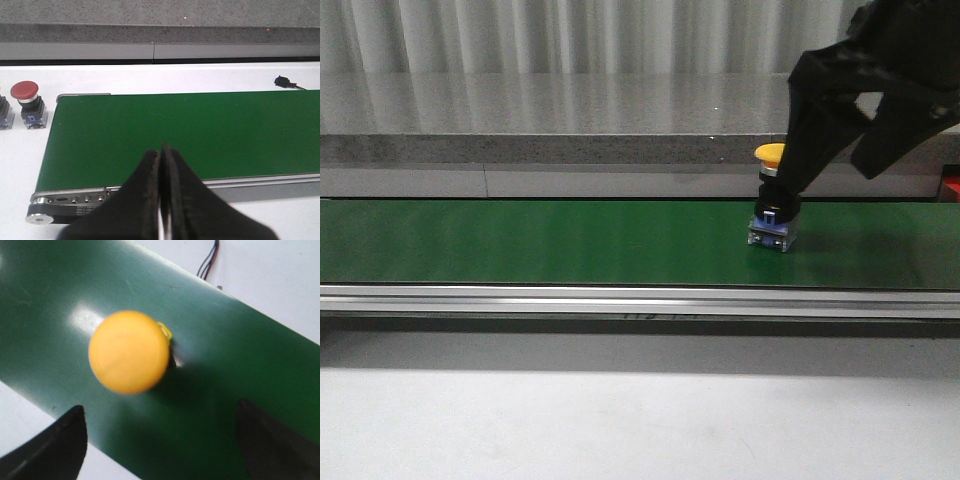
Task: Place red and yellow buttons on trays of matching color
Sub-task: 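Reach the right gripper to the yellow button on the conveyor and grasp, then carry the yellow button into the yellow tray and open the right gripper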
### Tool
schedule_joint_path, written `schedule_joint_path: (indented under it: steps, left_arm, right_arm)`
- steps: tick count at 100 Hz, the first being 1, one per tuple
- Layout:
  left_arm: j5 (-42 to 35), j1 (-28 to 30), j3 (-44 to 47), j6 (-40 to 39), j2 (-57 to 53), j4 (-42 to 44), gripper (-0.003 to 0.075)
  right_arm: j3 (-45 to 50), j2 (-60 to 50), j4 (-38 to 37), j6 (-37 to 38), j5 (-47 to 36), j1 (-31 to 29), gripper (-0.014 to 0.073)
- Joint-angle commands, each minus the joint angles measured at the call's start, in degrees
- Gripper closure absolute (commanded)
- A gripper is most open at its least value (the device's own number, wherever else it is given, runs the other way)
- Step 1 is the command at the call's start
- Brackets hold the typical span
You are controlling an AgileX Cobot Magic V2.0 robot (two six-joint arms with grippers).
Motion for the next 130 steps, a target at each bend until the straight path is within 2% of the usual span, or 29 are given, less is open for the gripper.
schedule_joint_path:
  steps: [1,10,17,22,34,41,52,64,85,109,118,130]
  left_arm:
    - [-4.4,-0.1,-1.4,-0.5,0.0,-0.4,0.0741]
    - [-4.4,-0.1,-1.4,-0.5,0.0,-0.4,0.0741]
    - [-4.4,-0.1,-1.4,-0.5,0.0,-0.4,0.0741]
    - [-4.4,-0.1,-1.4,-0.5,0.0,-0.4,0.0741]
    - [-4.4,-0.1,-1.4,-0.5,0.0,-0.4,0.0741]
    - [-4.4,-0.1,-1.4,-0.5,0.0,-0.4,0.0741]
    - [-4.4,-0.1,-1.4,-0.5,0.0,-0.4,0.0741]
    - [-4.4,-0.1,-1.4,-0.5,0.0,-0.4,0.0741]
    - [-4.4,-0.1,-1.4,-0.5,0.0,-0.4,0.0741]
    - [-4.4,-0.1,-1.4,-0.5,0.0,-0.4,0.0741]
    - [-4.4,-0.1,-1.4,-0.5,0.0,-0.4,0.0741]
    - [-4.4,-0.1,-1.4,-0.5,0.0,-0.4,0.0741]
  right_arm:
    - [-2.7,0.2,1.1,-0.6,-4.1,0.6,-0.0008]
    - [-3.8,2.4,1.3,-0.6,-5.3,0.8,-0.0004]
    - [-4.3,3.5,1.5,-0.6,-5.4,0.8,0.0041]
    - [-4.5,4.0,1.7,-0.6,-4.9,0.8,0.0110]
    - [-4.5,4.2,2.3,1.2,-4.0,0.8,0.0356]
    - [-4.5,3.9,2.3,3.3,-3.9,0.7,0.0445]
    - [-4.5,2.0,2.3,5.1,-2.5,-0.2,0.0463]
    - [-4.5,-2.3,2.2,6.9,1.7,-3.8,0.0463]
    - [-4.4,-12.1,1.4,10.6,6.7,-18.1,0.0463]
    - [-4.4,-19.1,0.5,12.1,7.1,-42.7,0.0463]
    - [-4.1,-19.0,0.5,15.2,4.8,-50.5,0.0463]
    - [-0.6,-18.1,0.5,18.7,-3.4,-56.5,0.0463]
